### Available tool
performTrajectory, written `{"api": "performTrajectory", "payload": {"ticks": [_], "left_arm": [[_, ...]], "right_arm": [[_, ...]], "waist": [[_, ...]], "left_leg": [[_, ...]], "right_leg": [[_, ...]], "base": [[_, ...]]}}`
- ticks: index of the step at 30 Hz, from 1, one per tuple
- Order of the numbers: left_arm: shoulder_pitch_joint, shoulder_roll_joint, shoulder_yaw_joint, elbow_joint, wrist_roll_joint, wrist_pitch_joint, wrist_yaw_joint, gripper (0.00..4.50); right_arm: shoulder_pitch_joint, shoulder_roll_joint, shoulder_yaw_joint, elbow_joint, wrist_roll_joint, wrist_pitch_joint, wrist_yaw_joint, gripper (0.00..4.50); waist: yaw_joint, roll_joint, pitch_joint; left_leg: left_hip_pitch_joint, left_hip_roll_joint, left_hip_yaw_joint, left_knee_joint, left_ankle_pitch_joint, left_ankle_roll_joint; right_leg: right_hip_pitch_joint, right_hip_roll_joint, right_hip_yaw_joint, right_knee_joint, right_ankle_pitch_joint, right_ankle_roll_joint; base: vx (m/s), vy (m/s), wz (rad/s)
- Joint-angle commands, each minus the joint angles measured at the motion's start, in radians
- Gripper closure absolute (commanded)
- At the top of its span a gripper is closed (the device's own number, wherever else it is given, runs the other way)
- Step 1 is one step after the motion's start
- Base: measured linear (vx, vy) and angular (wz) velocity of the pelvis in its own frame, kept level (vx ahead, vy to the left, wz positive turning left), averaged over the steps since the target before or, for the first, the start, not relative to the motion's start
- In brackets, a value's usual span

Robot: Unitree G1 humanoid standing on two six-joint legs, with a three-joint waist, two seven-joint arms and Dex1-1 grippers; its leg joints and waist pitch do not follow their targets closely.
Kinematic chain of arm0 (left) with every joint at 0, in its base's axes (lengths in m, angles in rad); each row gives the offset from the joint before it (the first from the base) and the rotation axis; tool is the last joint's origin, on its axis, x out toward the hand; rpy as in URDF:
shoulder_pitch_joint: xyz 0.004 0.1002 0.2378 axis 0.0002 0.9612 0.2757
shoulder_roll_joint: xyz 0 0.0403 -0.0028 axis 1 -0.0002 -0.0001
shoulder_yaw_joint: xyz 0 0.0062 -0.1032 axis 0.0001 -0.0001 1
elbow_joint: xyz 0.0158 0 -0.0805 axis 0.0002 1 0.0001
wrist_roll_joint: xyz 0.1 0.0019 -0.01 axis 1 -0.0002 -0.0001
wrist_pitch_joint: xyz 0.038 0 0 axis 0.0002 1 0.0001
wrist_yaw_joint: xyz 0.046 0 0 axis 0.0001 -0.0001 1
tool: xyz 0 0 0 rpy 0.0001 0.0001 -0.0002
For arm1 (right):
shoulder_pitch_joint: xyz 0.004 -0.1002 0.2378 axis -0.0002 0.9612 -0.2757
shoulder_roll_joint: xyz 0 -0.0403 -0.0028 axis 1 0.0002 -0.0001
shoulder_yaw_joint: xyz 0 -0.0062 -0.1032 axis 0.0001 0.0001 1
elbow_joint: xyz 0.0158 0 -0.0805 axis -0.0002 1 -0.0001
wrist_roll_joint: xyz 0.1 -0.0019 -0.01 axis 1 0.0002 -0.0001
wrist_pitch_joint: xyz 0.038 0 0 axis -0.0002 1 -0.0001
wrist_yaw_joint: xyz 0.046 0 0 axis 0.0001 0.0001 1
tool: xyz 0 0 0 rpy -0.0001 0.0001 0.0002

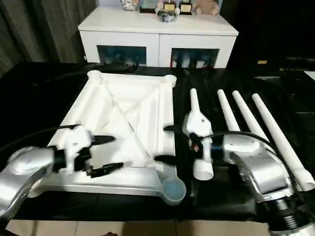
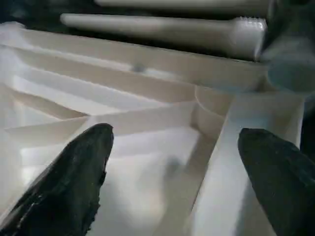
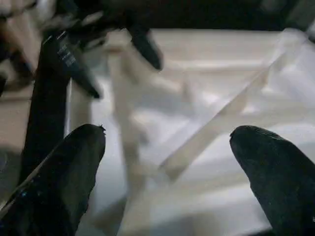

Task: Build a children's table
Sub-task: Move to table

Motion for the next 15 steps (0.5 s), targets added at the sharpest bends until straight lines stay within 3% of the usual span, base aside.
{"api": "performTrajectory", "payload": {"ticks": [1, 2, 5, 7, 8, 9, 11, 15], "left_arm": [[-0.021, 0.004, -0.031, 0.031, 0.029, -0.018, -0.031, 0.3], [-0.043, -0.003, -0.045, 0.059, 0.036, -0.027, -0.045, 0.52], [-0.094, -0.005, -0.09, 0.118, 0.044, -0.029, -0.109, 0.67], [-0.12, 0.008, -0.124, 0.153, 0.061, -0.034, -0.161, 0.89], [-0.138, 0.013, -0.141, 0.182, 0.078, -0.051, -0.188, 1.03], [-0.138, 0.013, -0.141, 0.182, 0.078, -0.051, -0.188, 1.03], [-0.163, 0.016, -0.155, 0.223, 0.102, -0.078, -0.205, 1.23], [-0.188, 0.02, -0.169, 0.261, 0.108, -0.092, -0.233, 1.57]], "right_arm": [[-0.013, -0.021, 0.015, 0.005, -0.012, -0.021, 0.027, 0.0], [-0.011, -0.036, 0.023, 0.007, -0.018, -0.024, 0.039, 0.0], [-0.002, -0.064, 0.036, 0.001, -0.032, -0.027, 0.065, 0.0], [0.004, -0.076, 0.048, -0.006, -0.046, -0.036, 0.074, 0.0], [0.006, -0.077, 0.053, -0.005, -0.056, -0.041, 0.074, 0.0], [0.006, -0.077, 0.053, -0.005, -0.056, -0.041, 0.074, 0.0], [0.006, -0.076, 0.056, -0.008, -0.06, -0.04, 0.075, 0.0], [0.007, -0.086, 0.061, -0.017, -0.055, -0.037, 0.08, 0.0]], "waist": [[0.0, 0.003, -0.042], [0.0, 0.004, -0.044], [0.003, 0.004, -0.048], [0.004, 0.005, -0.051], [0.004, 0.004, -0.055], [0.004, 0.004, -0.055], [0.005, 0.008, -0.065], [0.009, 0.012, -0.069]], "left_leg": [[0.023, 0.107, -0.053, -0.119, -0.444, -0.067], [0.02, 0.108, -0.053, -0.117, -0.423, -0.055], [0.028, 0.11, -0.043, -0.112, -0.39, -0.034], [0.024, 0.112, -0.039, -0.11, -0.331, -0.009], [0.022, 0.112, -0.034, -0.105, -0.271, 0.017], [0.022, 0.112, -0.034, -0.105, -0.271, 0.017], [0.021, 0.112, -0.029, -0.092, -0.174, 0.069], [0.019, 0.114, -0.026, -0.084, -0.122, 0.103]], "right_leg": [[0.003, -0.086, 0.039, -0.091, -0.224, -0.18], [0.005, -0.086, 0.036, -0.09, -0.211, -0.184], [0.0, -0.087, 0.037, -0.089, -0.175, -0.205], [0.005, -0.085, 0.036, -0.084, -0.091, -0.231], [0.009, -0.084, 0.034, -0.078, -0.005, -0.251], [0.009, -0.084, 0.034, -0.078, -0.005, -0.251], [0.013, -0.083, 0.029, -0.067, 0.145, -0.284], [0.01, -0.082, 0.024, -0.057, 0.232, -0.312]], "base": [[0.0, 0.0, 0.0], [0.0, 0.0, 0.0], [0.0, 0.0, 0.0], [0.032, -0.003, -0.03], [0.0, 0.0, 0.0], [0.0, 0.0, 0.0], [0.0, 0.0, 0.0], [0.0, 0.0, 0.0]]}}
